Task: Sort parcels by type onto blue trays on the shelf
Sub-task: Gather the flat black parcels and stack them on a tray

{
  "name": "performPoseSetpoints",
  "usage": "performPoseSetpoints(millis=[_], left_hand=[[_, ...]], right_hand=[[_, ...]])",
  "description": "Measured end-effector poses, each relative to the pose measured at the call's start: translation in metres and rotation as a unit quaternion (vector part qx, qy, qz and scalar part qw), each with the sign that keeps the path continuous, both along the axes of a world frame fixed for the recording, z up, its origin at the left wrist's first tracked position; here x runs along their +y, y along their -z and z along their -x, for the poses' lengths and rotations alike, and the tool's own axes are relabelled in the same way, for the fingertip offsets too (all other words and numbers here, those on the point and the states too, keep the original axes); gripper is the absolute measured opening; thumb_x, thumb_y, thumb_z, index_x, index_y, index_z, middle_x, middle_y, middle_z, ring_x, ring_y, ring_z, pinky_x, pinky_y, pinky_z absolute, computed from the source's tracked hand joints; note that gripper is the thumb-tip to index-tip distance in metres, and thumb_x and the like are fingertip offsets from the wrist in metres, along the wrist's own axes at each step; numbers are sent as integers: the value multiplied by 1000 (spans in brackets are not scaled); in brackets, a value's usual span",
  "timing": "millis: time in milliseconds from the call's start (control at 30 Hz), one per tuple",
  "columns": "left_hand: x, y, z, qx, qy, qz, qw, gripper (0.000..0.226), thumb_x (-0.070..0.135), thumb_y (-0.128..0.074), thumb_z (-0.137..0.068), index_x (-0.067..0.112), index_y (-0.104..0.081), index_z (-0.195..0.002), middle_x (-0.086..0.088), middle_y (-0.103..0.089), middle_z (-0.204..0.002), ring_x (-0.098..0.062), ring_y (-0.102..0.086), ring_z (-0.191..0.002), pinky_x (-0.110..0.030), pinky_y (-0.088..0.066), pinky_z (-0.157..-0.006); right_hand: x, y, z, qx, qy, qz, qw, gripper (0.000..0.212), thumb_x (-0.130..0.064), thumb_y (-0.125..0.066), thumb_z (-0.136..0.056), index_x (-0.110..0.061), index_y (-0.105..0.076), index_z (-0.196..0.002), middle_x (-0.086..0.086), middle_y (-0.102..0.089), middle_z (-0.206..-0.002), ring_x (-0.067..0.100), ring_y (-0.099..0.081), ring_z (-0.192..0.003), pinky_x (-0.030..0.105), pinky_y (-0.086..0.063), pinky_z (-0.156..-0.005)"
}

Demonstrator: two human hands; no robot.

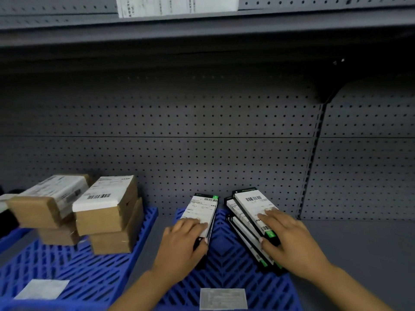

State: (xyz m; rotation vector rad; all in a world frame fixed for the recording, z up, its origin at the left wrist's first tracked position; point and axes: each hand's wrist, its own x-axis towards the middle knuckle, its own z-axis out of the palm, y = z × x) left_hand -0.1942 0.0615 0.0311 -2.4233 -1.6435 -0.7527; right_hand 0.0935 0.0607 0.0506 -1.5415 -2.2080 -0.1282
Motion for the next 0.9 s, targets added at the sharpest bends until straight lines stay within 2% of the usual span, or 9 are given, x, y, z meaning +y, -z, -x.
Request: performPoseSetpoints(millis=[200, 367, 467, 533, 600, 667, 800, 900], left_hand=[[-2, -5, -1, 12, 6, 26, 1000, 65, 56, -14, -84, 34, -46, -136, 17, -45, -136, -6, -34, -129, -32, -31, -97], [-3, -6, -1, 8, 2, 39, 999, 70, 56, -10, -81, 32, -44, -137, 15, -44, -137, -7, -34, -129, -32, -31, -99], [-5, -14, -2, 30, 5, 57, 998, 75, 57, -5, -78, 32, -43, -137, 15, -44, -135, -8, -34, -127, -32, -28, -101], [-4, -25, -2, 70, 12, 87, 994, 79, 58, -1, -74, 30, -43, -136, 12, -46, -132, -11, -36, -124, -36, -21, -109], [-3, -37, -2, 98, 9, 116, 988, 74, 59, -5, -80, 29, -41, -137, 7, -47, -132, -15, -37, -125, -45, -9, -116], [-4, -47, -3, 114, 5, 121, 986, 59, 55, -20, -92, 29, -34, -143, 4, -45, -137, -17, -35, -129, -49, -6, -116], [-25, -73, -17, 120, 26, 67, 990, 56, 50, -29, -96, 28, -26, -148, 4, -36, -147, -18, -29, -135, -38, -14, -115], [-48, -100, -39, 117, 65, 18, 991, 53, 45, -33, -99, 27, -25, -148, 4, -31, -151, -17, -25, -137, -33, -11, -114]], right_hand=[[-3, -3, 5, -21, 11, 1, 1000, 73, -65, -27, -79, -29, -41, -141, -5, -42, -144, 13, -34, -135, 34, -29, -106], [-6, -11, 8, -55, 15, 21, 998, 82, -71, -12, -74, -33, -27, -146, -9, -28, -152, 9, -20, -141, 26, -12, -110], [-8, -14, 9, -67, 22, 26, 997, 83, -74, -11, -74, -36, -22, -147, -10, -24, -153, 9, -16, -142, 30, -8, -113], [-10, -16, 8, -70, 16, 22, 997, 83, -80, -9, -76, -38, -21, -147, -10, -24, -153, 10, -15, -142, 33, -9, -115], [-15, -23, 6, -66, 6, 10, 998, 83, -81, -6, -78, -37, -23, -146, -9, -25, -153, 10, -15, -142, 31, -9, -115], [-22, -35, 3, -54, 2, -5, 999, 79, -76, -12, -80, -35, -24, -146, -8, -25, -153, 11, -15, -142, 29, -8, -114], [-47, -57, -7, -51, -14, -46, 998, 79, -76, -12, -81, -33, -29, -145, -7, -28, -152, 11, -16, -142, 27, -8, -112], [-73, -74, -21, -46, -27, -69, 996, 77, -76, -7, -83, -34, -29, -145, -8, -27, -152, 5, -13, -140, 27, -9, -111]])
